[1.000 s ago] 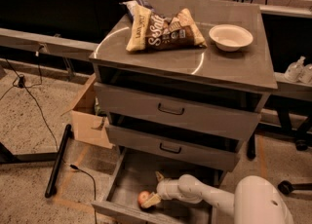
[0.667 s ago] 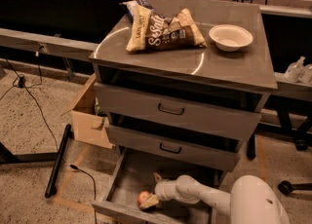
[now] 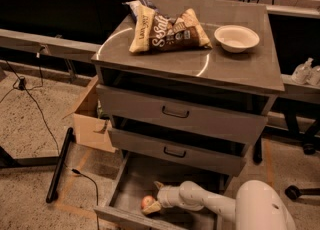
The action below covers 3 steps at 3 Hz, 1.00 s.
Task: Pick apple from bottom drawer and place on counter
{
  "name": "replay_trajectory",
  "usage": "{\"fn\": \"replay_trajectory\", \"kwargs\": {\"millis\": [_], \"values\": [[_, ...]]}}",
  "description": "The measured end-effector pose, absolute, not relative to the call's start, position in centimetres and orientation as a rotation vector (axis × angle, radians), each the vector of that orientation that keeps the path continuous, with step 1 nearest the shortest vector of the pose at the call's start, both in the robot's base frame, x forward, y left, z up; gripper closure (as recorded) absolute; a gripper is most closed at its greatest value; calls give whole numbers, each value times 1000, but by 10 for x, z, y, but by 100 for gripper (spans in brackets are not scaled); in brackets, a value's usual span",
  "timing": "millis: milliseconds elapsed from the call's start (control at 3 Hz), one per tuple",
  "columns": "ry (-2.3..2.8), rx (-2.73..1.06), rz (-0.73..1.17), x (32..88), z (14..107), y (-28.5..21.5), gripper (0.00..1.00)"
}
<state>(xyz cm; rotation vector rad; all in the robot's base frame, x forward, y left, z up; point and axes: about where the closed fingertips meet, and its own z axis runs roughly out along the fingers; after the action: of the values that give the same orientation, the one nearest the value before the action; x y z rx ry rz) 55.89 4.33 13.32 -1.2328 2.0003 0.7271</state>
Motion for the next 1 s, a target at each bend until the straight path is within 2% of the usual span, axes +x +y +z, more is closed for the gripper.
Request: {"fn": "replay_trajectory", "kwargs": {"millis": [1000], "values": [[1980,-1242,728,557,146,50,85]]}}
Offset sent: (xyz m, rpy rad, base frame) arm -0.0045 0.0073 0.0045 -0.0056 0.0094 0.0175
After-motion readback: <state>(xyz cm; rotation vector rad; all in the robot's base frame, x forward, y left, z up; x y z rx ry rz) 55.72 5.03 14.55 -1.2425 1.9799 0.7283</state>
